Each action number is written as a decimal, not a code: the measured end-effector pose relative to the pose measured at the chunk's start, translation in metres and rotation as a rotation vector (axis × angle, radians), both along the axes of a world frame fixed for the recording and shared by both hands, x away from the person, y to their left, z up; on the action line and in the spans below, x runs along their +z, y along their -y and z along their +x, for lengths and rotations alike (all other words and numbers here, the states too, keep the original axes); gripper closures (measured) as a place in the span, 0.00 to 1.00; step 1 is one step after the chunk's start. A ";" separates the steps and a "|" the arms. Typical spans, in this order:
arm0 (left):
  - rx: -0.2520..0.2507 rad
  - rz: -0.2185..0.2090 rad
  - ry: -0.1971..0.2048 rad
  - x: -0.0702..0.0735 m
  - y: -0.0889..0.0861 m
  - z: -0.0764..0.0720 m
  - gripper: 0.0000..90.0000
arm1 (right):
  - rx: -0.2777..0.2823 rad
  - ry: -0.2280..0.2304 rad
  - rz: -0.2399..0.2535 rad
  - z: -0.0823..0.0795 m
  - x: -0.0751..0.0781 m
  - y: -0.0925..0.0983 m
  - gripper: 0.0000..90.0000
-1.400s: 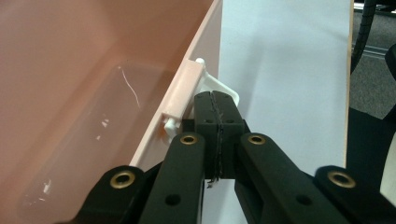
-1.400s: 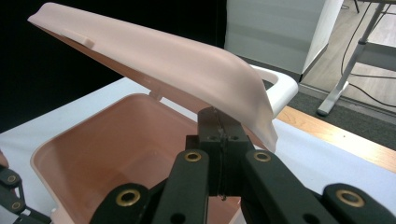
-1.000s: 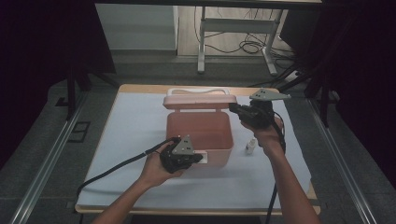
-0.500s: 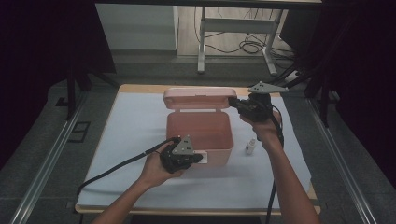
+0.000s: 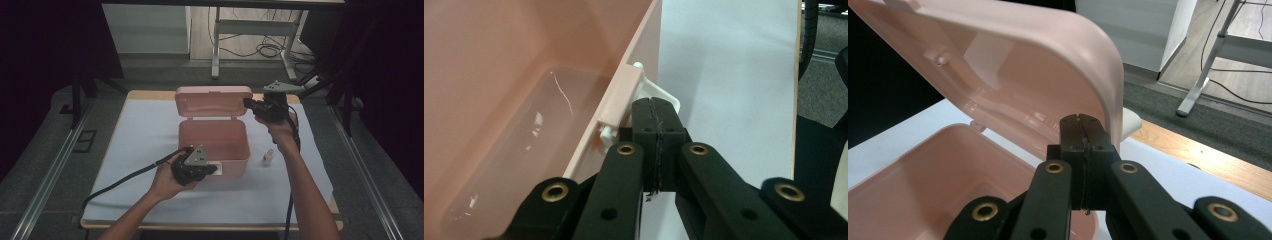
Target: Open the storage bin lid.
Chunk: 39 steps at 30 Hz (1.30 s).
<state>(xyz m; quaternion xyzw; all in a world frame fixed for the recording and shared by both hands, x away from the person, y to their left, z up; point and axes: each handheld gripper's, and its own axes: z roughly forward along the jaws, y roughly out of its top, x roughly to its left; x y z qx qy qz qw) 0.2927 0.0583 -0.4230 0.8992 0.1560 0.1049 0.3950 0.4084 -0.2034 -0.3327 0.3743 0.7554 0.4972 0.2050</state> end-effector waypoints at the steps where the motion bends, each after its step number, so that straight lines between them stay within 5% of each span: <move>1: 0.000 0.000 0.000 0.000 0.000 0.000 1.00 | -0.002 -0.001 -0.001 0.001 0.000 0.000 1.00; 39: -0.004 -0.002 0.000 0.000 0.000 0.001 1.00 | -0.064 -0.078 -0.018 0.038 -0.015 -0.003 1.00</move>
